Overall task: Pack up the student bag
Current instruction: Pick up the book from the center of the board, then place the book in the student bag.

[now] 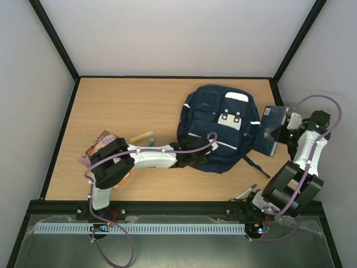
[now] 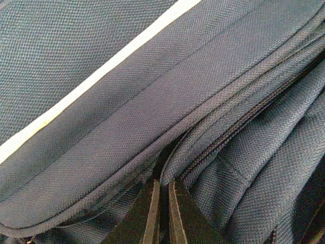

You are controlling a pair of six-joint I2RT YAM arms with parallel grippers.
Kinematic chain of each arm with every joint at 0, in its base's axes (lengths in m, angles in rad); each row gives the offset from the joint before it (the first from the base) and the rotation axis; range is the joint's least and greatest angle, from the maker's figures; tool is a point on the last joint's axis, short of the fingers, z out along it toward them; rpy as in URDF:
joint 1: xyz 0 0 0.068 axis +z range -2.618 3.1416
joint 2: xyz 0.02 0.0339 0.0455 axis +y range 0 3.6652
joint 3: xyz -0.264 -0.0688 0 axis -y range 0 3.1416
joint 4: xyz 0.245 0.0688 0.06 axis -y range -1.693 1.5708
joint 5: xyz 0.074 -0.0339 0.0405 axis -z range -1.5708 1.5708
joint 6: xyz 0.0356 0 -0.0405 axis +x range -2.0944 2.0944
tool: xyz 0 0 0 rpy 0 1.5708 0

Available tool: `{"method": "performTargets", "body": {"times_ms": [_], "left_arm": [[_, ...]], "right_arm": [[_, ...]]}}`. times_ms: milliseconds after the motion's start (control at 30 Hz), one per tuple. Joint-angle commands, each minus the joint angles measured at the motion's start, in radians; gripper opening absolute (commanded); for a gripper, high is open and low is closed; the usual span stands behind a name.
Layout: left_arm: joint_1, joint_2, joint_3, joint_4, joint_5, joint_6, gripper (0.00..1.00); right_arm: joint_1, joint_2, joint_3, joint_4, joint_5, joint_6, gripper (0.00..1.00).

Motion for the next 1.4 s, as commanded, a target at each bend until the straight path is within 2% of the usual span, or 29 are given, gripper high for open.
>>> {"method": "performTargets", "body": {"times_ms": [0,200,433,567,767,933,1067,1233,1367], "left_arm": [[-0.034,-0.101,-0.087,0.038,-0.091,-0.130,0.02],[-0.098,-0.108,0.006,0.042,-0.174,-0.108,0.02],[-0.094,-0.082,0.109,0.034,-0.185,-0.056,0.02],[-0.061,-0.047,0.201,-0.001,-0.180,-0.024,0.02],[0.022,-0.043,0.265,0.015,-0.066,-0.036,0.02],[0.077,-0.040,0.318,0.018,0.022,-0.053,0.02],[0.106,-0.034,0.361,0.023,0.041,-0.045,0.02],[0.163,0.012,0.452,0.003,0.088,-0.055,0.02],[0.220,0.040,0.464,0.035,0.178,-0.121,0.02]], "right_arm": [[0.106,-0.005,-0.060,0.169,0.086,-0.013,0.01],[0.193,0.101,-0.016,0.198,0.080,0.052,0.01],[0.281,0.167,0.109,0.200,0.066,0.118,0.01],[0.280,0.096,0.270,0.106,0.058,0.121,0.01],[0.280,0.000,0.473,-0.073,0.023,0.101,0.01],[0.280,-0.073,0.512,-0.153,0.022,0.076,0.01],[0.280,-0.101,0.522,-0.248,-0.003,0.052,0.01],[0.280,-0.104,0.580,-0.412,-0.064,0.012,0.01],[0.280,-0.121,0.614,-0.517,-0.167,-0.024,0.01]]}}
